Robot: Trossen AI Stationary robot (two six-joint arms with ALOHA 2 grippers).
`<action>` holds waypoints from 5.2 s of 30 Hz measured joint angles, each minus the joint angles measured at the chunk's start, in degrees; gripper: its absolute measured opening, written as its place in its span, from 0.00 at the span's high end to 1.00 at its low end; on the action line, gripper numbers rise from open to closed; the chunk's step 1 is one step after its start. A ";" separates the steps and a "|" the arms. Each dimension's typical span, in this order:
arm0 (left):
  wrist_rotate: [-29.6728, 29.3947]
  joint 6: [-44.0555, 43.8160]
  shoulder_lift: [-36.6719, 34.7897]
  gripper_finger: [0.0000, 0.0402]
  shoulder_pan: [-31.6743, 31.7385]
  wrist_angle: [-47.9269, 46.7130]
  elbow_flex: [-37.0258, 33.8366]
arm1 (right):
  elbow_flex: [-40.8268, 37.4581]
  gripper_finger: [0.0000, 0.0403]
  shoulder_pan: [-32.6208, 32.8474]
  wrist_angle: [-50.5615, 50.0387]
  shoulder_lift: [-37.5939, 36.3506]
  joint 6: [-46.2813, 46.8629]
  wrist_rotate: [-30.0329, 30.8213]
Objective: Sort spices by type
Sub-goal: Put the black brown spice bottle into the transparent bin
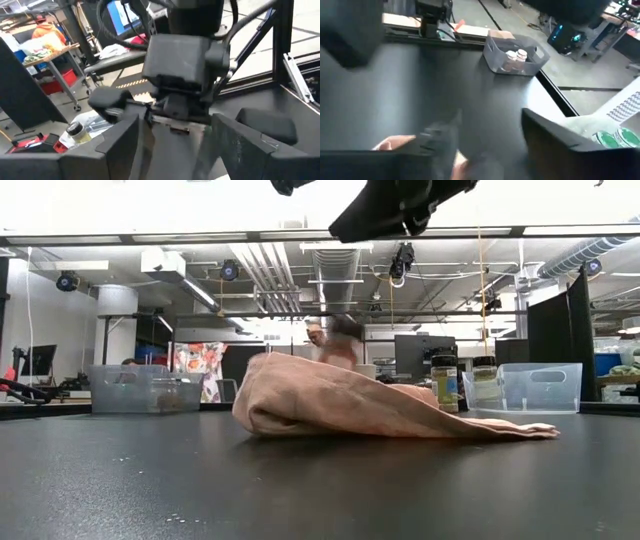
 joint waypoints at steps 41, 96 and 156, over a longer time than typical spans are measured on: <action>-22.49 -33.21 -18.75 0.41 0.36 -29.91 -16.17 | 12.92 0.98 -16.70 -16.17 14.45 26.88 -12.64; -30.93 -20.86 -34.15 0.41 -7.28 -20.34 -24.03 | 32.05 0.60 -7.79 -44.65 21.92 31.75 -4.77; 16.04 -7.16 9.74 0.48 -0.28 48.88 -18.69 | -11.37 0.51 8.98 59.80 15.30 -20.04 4.37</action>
